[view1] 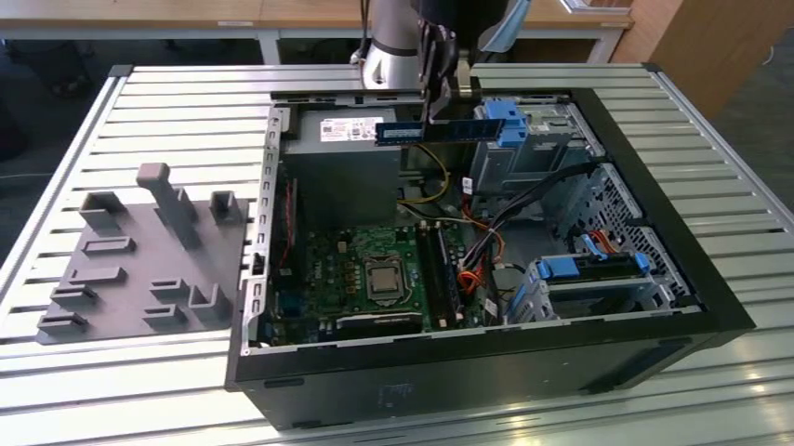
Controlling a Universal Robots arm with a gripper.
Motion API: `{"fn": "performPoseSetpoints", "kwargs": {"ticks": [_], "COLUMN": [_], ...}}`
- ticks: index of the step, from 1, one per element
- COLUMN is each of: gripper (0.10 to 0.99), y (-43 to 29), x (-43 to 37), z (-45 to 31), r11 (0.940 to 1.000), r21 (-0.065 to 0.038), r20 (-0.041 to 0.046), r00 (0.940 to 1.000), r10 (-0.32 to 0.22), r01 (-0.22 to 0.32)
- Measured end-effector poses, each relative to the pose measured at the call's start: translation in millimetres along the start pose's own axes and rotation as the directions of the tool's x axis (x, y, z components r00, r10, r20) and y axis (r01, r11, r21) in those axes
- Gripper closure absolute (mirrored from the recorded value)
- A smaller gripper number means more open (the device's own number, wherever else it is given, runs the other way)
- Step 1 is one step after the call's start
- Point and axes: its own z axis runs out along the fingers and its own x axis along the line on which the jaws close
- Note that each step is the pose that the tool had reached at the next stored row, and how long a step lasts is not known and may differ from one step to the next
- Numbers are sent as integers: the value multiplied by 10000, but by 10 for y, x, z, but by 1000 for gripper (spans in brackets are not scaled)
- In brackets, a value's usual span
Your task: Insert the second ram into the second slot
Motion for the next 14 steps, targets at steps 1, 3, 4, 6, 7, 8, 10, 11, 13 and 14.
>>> {"fn": "performPoseSetpoints", "kwargs": {"ticks": [1, 3, 4, 6, 7, 8, 10, 11, 13, 14], "gripper": [949, 949, 949, 949, 949, 949, 949, 949, 949, 949], "y": [0, 0, 0, 0, 0, 0, 0, 0, 0, 0], "x": [1, 3, 3, 3, 4, 4, 4, 4, 4, 4], "z": [0, -1, -1, 0, 0, -1, 0, 0, -1, -1], "r11": [10000, 10000, 10000, 9999, 9999, 9998, 9997, 9997, 9996, 9995], "r21": [0, 0, 0, 2, 2, 2, 3, 4, 4, 4], "r20": [0, -1, 1, 4, 5, 6, 8, 9, 10, 10], "r00": [10000, 10000, 10000, 9999, 9999, 9998, 9997, 9997, 9996, 9995], "r10": [4, 47, 81, 142, 167, 190, 234, 257, 299, 318], "r01": [-4, -47, -81, -142, -167, -190, -234, -257, -299, -318]}}
